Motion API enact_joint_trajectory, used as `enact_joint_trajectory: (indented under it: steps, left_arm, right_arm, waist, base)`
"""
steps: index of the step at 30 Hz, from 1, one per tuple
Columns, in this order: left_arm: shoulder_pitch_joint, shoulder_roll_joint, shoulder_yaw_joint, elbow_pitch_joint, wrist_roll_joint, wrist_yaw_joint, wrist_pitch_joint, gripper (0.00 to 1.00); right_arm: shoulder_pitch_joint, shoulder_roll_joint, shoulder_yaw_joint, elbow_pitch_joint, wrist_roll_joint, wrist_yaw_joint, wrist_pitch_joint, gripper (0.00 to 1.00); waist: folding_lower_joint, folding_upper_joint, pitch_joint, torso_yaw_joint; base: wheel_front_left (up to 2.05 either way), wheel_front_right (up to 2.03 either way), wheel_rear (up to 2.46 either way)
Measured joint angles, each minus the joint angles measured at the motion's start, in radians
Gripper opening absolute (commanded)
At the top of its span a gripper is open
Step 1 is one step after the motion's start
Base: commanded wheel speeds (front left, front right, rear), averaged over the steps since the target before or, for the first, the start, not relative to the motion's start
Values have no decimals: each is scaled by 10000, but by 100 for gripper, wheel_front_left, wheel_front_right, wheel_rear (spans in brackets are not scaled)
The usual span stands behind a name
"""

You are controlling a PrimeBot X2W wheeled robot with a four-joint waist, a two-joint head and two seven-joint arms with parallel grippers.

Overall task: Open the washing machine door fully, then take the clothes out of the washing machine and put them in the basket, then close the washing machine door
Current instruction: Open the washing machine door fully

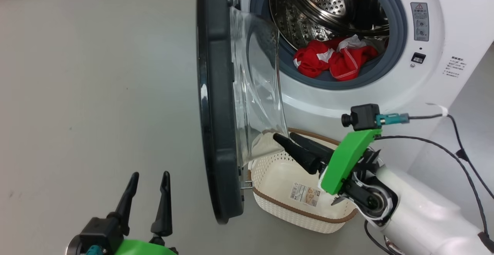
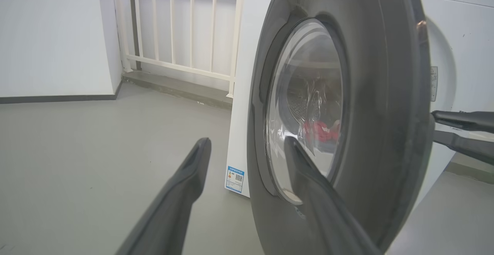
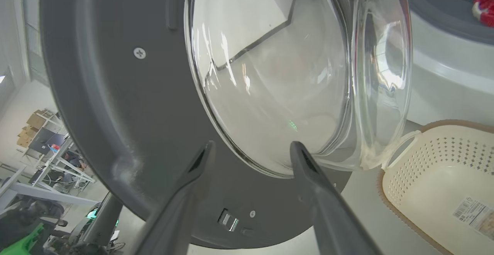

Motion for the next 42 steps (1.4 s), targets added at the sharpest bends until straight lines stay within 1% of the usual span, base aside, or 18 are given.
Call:
enact_joint_trajectory:
  steps: [3,5,9,13,17,19,21,24,26,28,32,34,39,42]
  left_arm:
    - [3,2,-13,-2,0,-8,0,100]
    - [26,6,-13,-4,0,-8,0,100]
    - [30,6,-44,-2,0,-12,0,100]
    - [30,12,-54,0,-2,-13,0,100]
    - [34,12,-36,-33,-98,-77,0,100]
    - [45,12,-4,-69,-242,-73,0,100]
    - [68,8,4,-94,-324,-69,0,100]
    - [84,8,21,-153,-322,-63,0,100]
    - [89,6,15,-169,-316,-52,0,100]
    - [104,6,2,-171,-303,-50,0,100]
    - [179,6,-4,-173,-268,-48,0,100]
    - [180,4,-2,-176,-207,-48,0,100]
    - [182,4,15,-194,-127,-36,0,100]
    - [183,4,52,-226,-123,-35,0,100]
  right_arm:
    - [228,-84,182,42,-805,0,-826,100]
    - [363,-128,341,176,-1565,0,-1404,100]
    - [372,-261,550,790,-3055,0,-2560,100]
    - [438,-151,380,1392,-4470,2,-3181,100]
    - [1056,299,-732,2044,-5908,2,-3379,100]
    - [1422,571,-1883,1990,-6955,2,-3384,100]
    - [1838,867,-3260,1714,-8159,2,-3386,100]
    - [2709,1407,-4857,978,-9933,2,-3432,100]
    - [3352,1785,-5476,506,-10857,2,-3455,100]
    - [3855,2040,-5914,54,-11549,8,-3455,100]
    - [4378,2186,-6575,-794,-12646,12,-3455,100]
    - [4623,2184,-6744,-1191,-12972,15,-3455,100]
    - [5437,2199,-6656,-1636,-12719,15,-3455,100]
    - [5533,2224,-6577,-1793,-12711,15,-3455,100]
  waist:
    - [0,0,-38,-26]
    - [0,0,-58,-52]
    - [0,0,-107,-89]
    - [0,0,-167,-97]
    - [1,0,-241,-113]
    - [0,0,-258,-135]
    - [1,0,-270,-150]
    - [0,0,-250,-171]
    - [0,0,-221,-181]
    - [0,0,-194,-200]
    - [0,1,-155,-232]
    - [0,0,-150,-241]
    - [0,0,-134,-256]
    - [1,0,-100,-297]
  base:
    - [0,0,0]
    - [0,0,0]
    - [0,0,0]
    - [0,0,0]
    - [0,0,0]
    - [0,0,0]
    - [0,0,0]
    - [0,0,0]
    - [0,0,0]
    - [0,0,0]
    - [0,0,0]
    - [0,0,0]
    - [0,0,0]
    - [0,0,0]
